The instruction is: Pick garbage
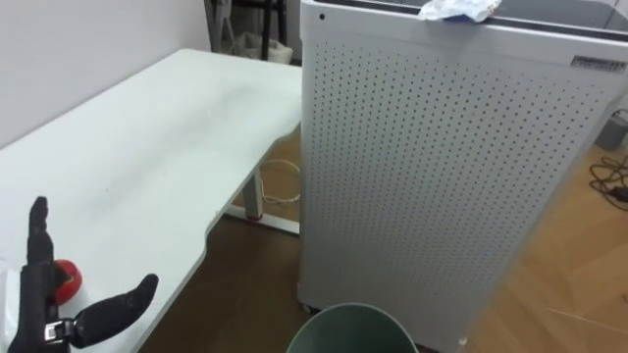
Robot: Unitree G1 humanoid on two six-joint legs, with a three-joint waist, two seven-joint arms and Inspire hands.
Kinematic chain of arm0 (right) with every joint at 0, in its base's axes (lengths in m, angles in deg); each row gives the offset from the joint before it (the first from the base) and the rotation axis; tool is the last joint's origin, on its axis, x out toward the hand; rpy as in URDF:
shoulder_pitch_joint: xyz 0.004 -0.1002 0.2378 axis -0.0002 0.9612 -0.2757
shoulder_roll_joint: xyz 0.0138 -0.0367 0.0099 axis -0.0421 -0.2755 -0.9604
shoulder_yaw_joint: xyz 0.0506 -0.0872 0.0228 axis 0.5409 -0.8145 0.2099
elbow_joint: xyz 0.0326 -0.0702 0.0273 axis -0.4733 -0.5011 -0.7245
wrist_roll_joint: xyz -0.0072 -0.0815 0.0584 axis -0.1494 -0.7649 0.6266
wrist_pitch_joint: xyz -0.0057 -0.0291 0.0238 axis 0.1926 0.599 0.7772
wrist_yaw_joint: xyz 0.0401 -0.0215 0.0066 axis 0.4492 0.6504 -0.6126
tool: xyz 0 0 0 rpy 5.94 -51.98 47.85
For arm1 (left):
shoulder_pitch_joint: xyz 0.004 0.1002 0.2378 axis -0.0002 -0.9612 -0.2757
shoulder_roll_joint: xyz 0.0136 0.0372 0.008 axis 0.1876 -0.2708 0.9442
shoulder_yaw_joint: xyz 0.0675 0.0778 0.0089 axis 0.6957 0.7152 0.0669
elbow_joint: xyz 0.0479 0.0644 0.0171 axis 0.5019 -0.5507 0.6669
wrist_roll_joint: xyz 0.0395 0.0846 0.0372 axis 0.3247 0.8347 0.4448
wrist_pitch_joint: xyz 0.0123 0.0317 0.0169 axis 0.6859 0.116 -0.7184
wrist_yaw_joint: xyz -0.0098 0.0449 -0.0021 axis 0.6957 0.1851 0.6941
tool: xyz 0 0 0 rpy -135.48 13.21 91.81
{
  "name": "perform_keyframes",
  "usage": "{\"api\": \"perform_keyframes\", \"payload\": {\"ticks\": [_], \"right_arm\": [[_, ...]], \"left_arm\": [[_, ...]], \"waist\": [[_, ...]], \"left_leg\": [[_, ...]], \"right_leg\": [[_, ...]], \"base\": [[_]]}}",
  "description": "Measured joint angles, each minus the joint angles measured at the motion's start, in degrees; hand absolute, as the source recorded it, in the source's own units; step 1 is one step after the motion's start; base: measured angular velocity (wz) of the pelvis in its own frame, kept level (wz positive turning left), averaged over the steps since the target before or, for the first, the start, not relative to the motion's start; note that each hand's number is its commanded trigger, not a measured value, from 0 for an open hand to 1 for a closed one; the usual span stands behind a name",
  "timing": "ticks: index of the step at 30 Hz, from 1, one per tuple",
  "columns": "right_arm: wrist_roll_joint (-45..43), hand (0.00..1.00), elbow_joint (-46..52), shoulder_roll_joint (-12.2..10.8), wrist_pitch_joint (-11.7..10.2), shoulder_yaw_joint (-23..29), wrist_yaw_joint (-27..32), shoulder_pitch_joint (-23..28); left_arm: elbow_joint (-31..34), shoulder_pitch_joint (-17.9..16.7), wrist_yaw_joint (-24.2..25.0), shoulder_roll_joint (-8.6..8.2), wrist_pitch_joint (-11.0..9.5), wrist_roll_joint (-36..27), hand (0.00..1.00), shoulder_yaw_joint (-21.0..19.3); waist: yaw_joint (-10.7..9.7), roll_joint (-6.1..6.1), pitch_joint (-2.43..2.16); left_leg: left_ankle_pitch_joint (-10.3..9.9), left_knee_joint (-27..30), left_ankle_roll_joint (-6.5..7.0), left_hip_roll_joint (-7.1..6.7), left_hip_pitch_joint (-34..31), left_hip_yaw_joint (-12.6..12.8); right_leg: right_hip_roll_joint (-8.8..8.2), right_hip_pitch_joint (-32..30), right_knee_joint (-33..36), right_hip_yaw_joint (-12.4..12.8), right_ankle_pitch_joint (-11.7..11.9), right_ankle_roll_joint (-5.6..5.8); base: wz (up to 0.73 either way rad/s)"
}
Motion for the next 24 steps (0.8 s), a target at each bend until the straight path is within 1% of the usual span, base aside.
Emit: {"api": "perform_keyframes", "payload": {"ticks": [2,7,13,24], "right_arm": [[0.0,1.00,0.0,0.0,0.0,0.0,-0.1,0.1],[0.1,1.00,0.0,0.0,0.0,0.0,-0.2,0.1],[0.2,1.00,0.0,0.0,0.0,0.0,-0.9,0.2],[0.4,1.00,0.0,0.0,0.0,0.0,-0.9,0.3]], "left_arm": [[0.0,-0.1,0.2,0.00,-0.1,0.0,0.00,-0.3],[0.1,0.0,0.5,0.00,0.1,0.5,0.00,-0.5],[0.1,0.0,0.8,0.00,0.5,0.9,0.00,-0.7],[0.5,0.0,0.7,0.00,0.5,0.9,0.00,-0.9]], "waist": [[0.0,-0.14,-0.08],[-0.1,-0.24,-0.26],[-0.1,-0.20,-0.28],[-0.1,-0.18,-0.28]], "left_leg": [[0.0,0.0,-0.02,-0.06,0.0,0.0],[0.0,0.0,-0.08,0.01,0.0,-0.1],[0.0,0.1,-0.08,0.06,0.0,-0.1],[-0.1,0.0,-0.09,0.03,0.0,-0.1]], "right_leg": [[-0.09,-0.1,0.4,0.0,-0.4,-0.03],[-0.07,0.0,0.4,-0.1,-0.4,-0.09],[-0.07,0.1,0.6,-0.1,-0.4,-0.09],[-0.06,0.2,0.4,-0.1,-0.4,-0.09]], "base": [[0.00],[0.00],[0.00],[0.00]]}}
